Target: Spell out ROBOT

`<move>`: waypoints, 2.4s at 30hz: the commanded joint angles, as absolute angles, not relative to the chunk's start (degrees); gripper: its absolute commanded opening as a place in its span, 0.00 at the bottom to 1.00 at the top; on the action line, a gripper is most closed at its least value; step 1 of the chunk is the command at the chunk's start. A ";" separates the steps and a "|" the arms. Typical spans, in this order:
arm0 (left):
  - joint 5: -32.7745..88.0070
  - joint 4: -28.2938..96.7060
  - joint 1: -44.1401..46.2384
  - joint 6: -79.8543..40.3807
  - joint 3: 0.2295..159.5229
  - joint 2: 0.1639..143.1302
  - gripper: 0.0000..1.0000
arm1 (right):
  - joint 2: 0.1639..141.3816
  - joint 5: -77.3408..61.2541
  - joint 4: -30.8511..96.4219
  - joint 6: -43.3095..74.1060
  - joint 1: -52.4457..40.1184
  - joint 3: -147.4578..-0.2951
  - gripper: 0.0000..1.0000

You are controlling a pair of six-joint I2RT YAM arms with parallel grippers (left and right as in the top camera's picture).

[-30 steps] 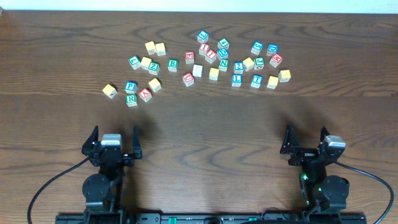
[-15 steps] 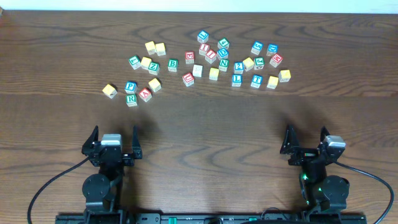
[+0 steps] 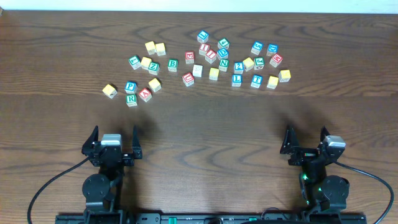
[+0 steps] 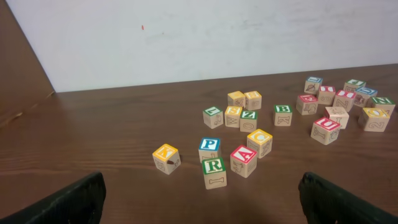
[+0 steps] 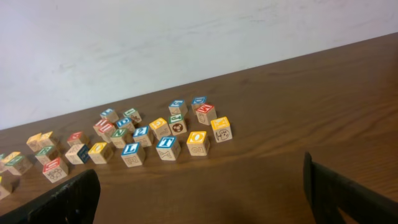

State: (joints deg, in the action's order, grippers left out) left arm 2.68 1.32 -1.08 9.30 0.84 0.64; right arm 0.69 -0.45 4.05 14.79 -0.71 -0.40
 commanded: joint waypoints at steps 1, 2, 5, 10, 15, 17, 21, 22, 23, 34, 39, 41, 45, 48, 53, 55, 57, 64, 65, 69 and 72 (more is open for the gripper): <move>2.15 3.97 -1.28 10.26 0.23 0.34 0.98 | 0.34 -0.78 4.29 14.50 -0.47 -0.32 0.99; 2.15 3.97 -1.28 10.26 0.23 0.34 0.98 | 0.34 -0.80 4.29 14.50 -0.47 -0.32 0.99; 2.15 3.97 -1.28 10.26 0.23 0.34 0.98 | 0.34 -0.80 4.29 14.50 -0.47 -0.32 0.99; 2.15 3.97 -1.28 10.26 0.23 0.34 0.98 | 0.34 -0.80 4.29 14.50 -0.47 -0.32 0.99; 2.15 3.97 -1.28 10.26 0.23 0.34 0.98 | 0.34 -0.78 4.29 14.50 -0.47 -0.32 0.99; 2.15 3.97 -1.28 10.26 0.23 0.34 0.98 | 0.34 -0.80 4.29 14.52 -0.47 -0.32 0.99; 2.15 3.97 -1.28 10.26 0.23 0.34 0.98 | 0.34 -0.78 4.29 14.52 -0.47 -0.32 0.99; 2.15 3.97 -1.28 10.26 0.23 0.34 0.98 | 0.34 -0.78 4.29 14.50 -0.47 -0.32 0.99; 2.15 3.97 -1.28 10.26 0.23 0.34 0.98 | 0.34 -0.80 4.29 14.50 -0.47 -0.32 0.99; 2.15 3.97 -1.28 10.26 0.23 0.34 0.98 | 0.34 -0.78 4.29 14.52 -0.47 -0.32 0.99; 2.15 3.97 -1.28 10.26 0.23 0.34 0.98 | 0.34 -0.80 4.29 14.50 -0.47 -0.32 0.99; 2.15 3.97 -1.28 10.26 0.23 0.34 0.98 | 0.34 -0.80 4.29 14.50 -0.47 -0.32 0.99; 2.15 3.97 -1.28 10.26 0.23 0.34 0.98 | 0.34 -0.78 4.29 14.52 -0.47 -0.32 0.99; 1.89 3.84 -1.28 10.83 0.23 0.34 0.98 | 0.34 -0.19 4.27 14.50 -0.45 -0.32 0.99; 1.50 3.88 -1.28 11.79 0.23 0.34 0.98 | 0.34 2.02 0.95 14.50 -0.45 -0.32 0.99; 1.23 3.88 -1.28 11.81 0.23 0.34 0.97 | 0.32 1.91 -0.40 14.55 -0.47 -0.32 0.99; -0.67 4.08 -1.28 11.81 0.23 0.34 0.98 | 0.34 1.10 -1.98 14.50 -0.45 -0.32 0.99; 1.78 -3.60 -1.28 11.79 0.25 0.34 0.98 | 0.62 0.91 -5.23 9.61 -0.40 -0.97 0.99; 1.74 -5.76 -1.28 12.03 0.25 0.34 0.98 | 0.93 0.93 -5.26 9.50 -0.40 -1.48 0.99; 1.78 -14.02 -1.32 13.50 0.89 1.13 0.98 | 3.38 0.95 -7.31 9.30 -0.38 -4.05 0.99; 1.78 -16.84 -1.32 13.54 3.44 3.33 0.98 | 7.35 0.93 -9.06 7.73 -0.30 -7.62 0.99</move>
